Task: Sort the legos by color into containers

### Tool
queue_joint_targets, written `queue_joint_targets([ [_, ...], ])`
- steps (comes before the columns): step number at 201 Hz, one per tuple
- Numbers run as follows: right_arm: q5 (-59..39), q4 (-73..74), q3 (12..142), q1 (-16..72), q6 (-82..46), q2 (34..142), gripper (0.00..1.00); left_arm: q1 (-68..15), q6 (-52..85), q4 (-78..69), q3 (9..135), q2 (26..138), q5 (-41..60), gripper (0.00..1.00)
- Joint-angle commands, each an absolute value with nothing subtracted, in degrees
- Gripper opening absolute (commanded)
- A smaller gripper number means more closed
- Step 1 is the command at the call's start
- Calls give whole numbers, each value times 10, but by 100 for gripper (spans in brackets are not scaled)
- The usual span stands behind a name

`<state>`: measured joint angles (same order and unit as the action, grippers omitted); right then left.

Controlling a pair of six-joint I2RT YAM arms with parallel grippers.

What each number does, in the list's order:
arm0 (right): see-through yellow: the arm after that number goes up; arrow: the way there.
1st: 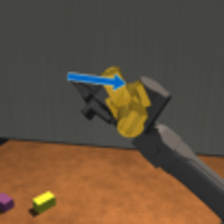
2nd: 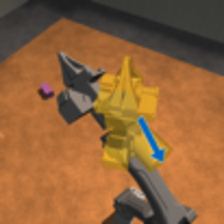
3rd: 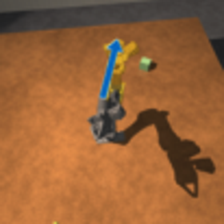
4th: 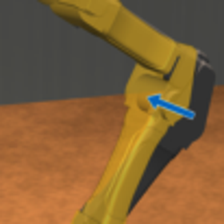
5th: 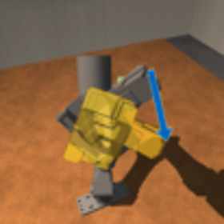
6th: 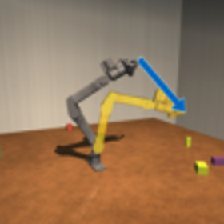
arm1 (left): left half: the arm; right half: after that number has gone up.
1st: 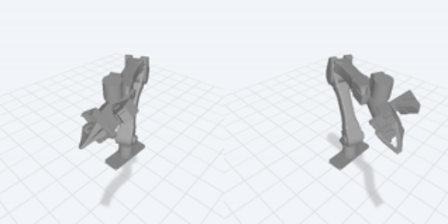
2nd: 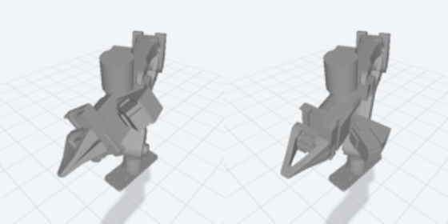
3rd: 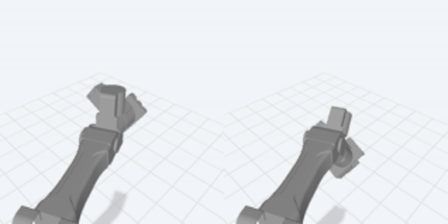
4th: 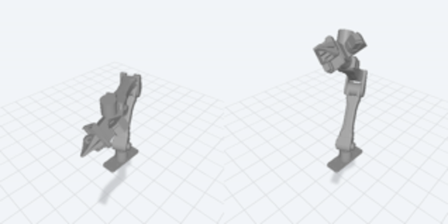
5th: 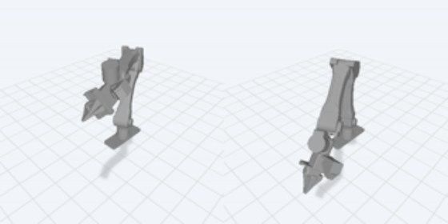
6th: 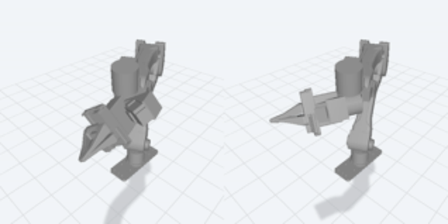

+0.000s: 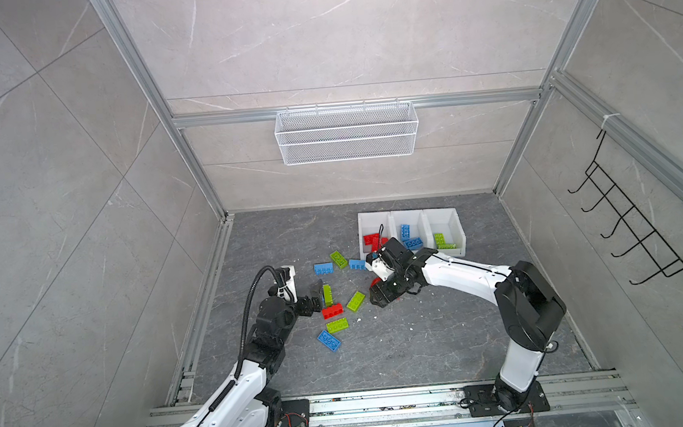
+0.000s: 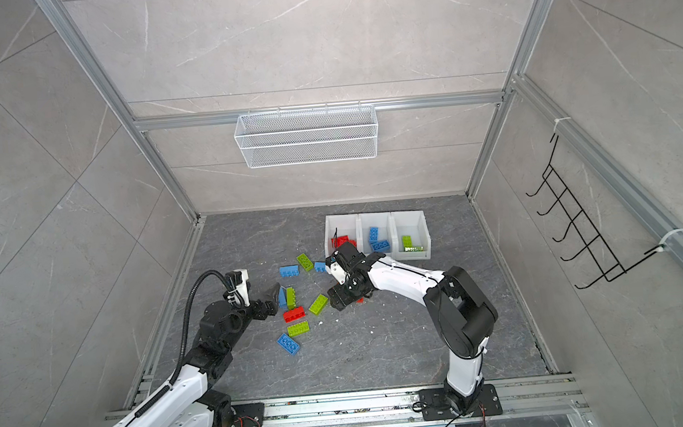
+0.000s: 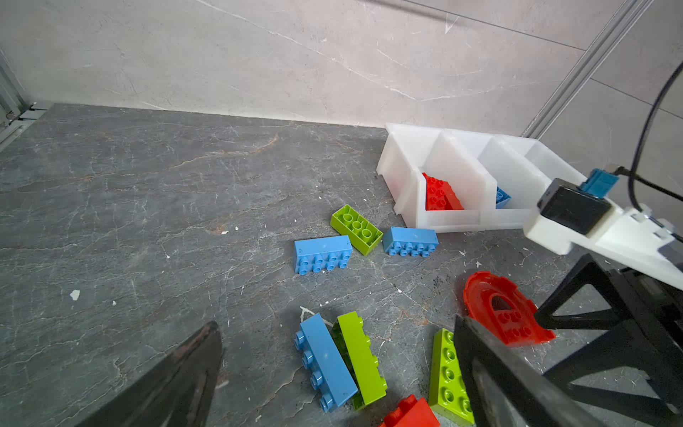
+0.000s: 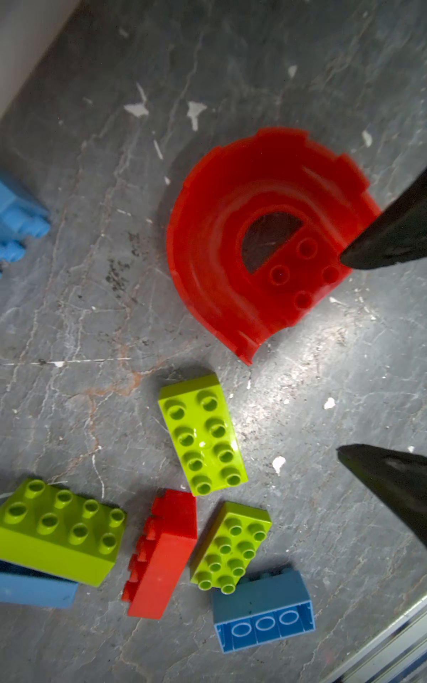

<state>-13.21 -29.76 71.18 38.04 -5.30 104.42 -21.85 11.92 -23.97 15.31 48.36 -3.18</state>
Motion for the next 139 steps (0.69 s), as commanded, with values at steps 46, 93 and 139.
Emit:
queue_joint_targets([
  [46, -230, -225, 703, 339, -68, 1068, 77, -216, 112, -252, 166, 469, -44, 100],
  [93, -249, -190, 648, 324, -95, 1045, 77, -216, 115, -253, 165, 475, -42, 100],
  [139, -259, -151, 573, 326, -145, 978, 77, -216, 116, -253, 165, 474, -41, 100],
])
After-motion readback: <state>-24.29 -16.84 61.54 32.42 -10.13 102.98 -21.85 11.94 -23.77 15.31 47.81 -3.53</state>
